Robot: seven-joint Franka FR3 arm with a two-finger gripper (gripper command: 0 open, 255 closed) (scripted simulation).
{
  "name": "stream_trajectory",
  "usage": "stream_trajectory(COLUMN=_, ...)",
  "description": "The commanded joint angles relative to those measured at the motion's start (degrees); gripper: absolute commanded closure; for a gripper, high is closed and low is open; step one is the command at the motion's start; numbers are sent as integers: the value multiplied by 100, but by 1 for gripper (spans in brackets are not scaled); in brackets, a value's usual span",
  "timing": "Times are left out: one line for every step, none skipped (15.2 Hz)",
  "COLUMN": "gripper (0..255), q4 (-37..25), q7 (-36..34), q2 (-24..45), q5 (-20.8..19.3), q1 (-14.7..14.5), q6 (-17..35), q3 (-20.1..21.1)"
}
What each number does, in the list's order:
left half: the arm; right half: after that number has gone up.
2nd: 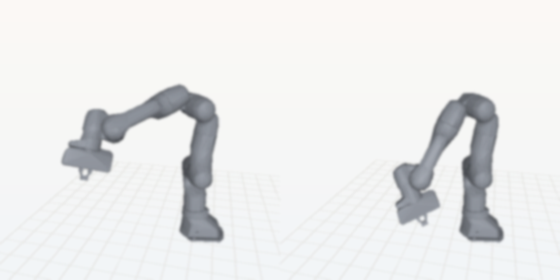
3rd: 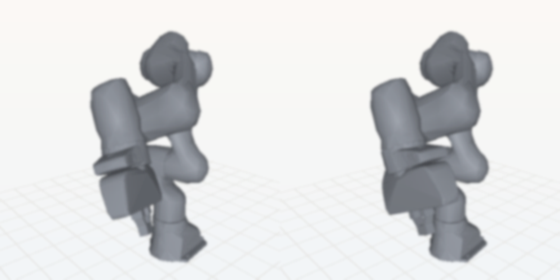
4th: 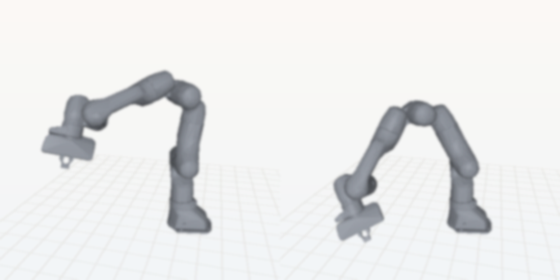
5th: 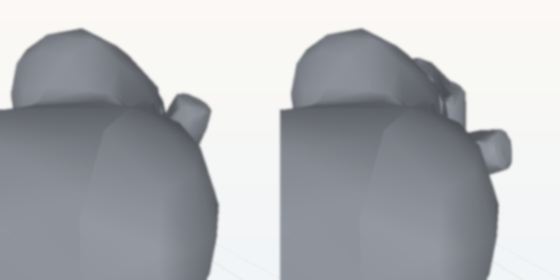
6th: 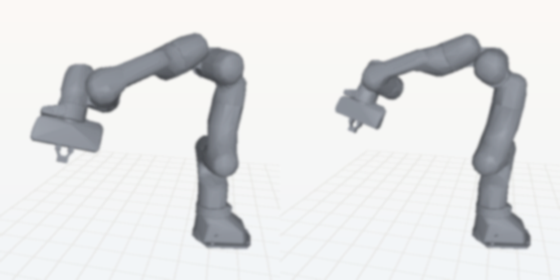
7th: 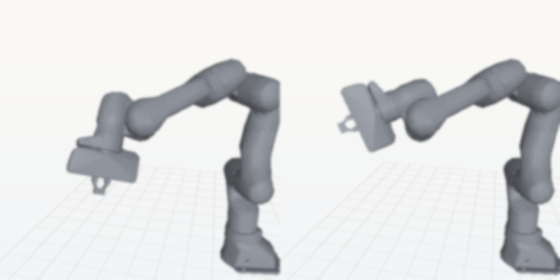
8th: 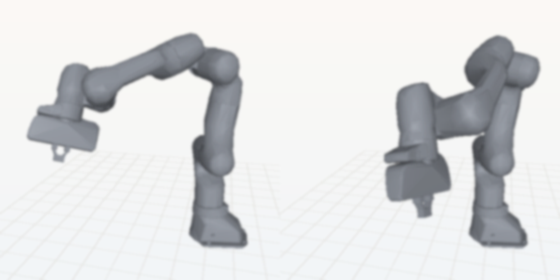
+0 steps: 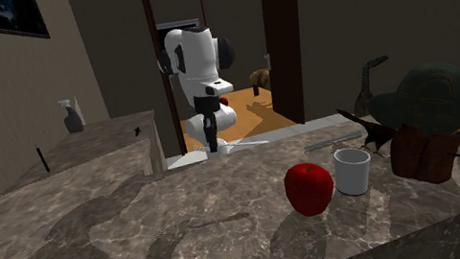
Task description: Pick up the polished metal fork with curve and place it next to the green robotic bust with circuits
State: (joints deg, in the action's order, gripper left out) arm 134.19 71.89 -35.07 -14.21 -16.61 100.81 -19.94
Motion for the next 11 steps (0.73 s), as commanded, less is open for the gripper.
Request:
stream_trajectory(gripper=255, q4=-136, q7=15, q2=-21, q5=15, q1=-2, q6=-158, q3=23)
stream_trajectory(gripper=255, q4=-215, q7=22, q2=-16, q5=26, q1=-7, q6=-233, q3=35)
stream_trajectory(gripper=255, q4=-295, q7=28, q2=-10, q5=36, q1=-12, q6=-307, q3=46)
stream_trajectory(gripper=255, q4=-376, q7=34, q2=-3, q5=47, q1=-16, q6=-381, q3=57)
stream_trajectory(gripper=255, q4=-459, q7=41, q2=6, q5=57, q1=-21, q6=-455, q3=68)
stream_trajectory(gripper=255, q4=-542, q7=48, q2=16, q5=67, q1=-26, q6=-529, q3=78)
stream_trajectory(gripper=255, q4=-626, q7=55, q2=27, q5=77, q1=-31, q6=-602, q3=88)
stream_trajectory(gripper=255, q4=-711, q7=62, q2=39, q5=87, q1=-36, q6=-675, q3=98)
stream_trajectory(gripper=255, q4=-797, q7=69, q2=53, q5=97, q1=-41, q6=-748, q3=107)
stream_trajectory(gripper=255, q4=-885, q7=76, q2=67, q5=107, q1=-46, q6=-820, q3=116)
stream_trajectory(gripper=255, q4=-973, q7=83, q2=83, q5=116, q1=-51, q6=-893, q3=125)
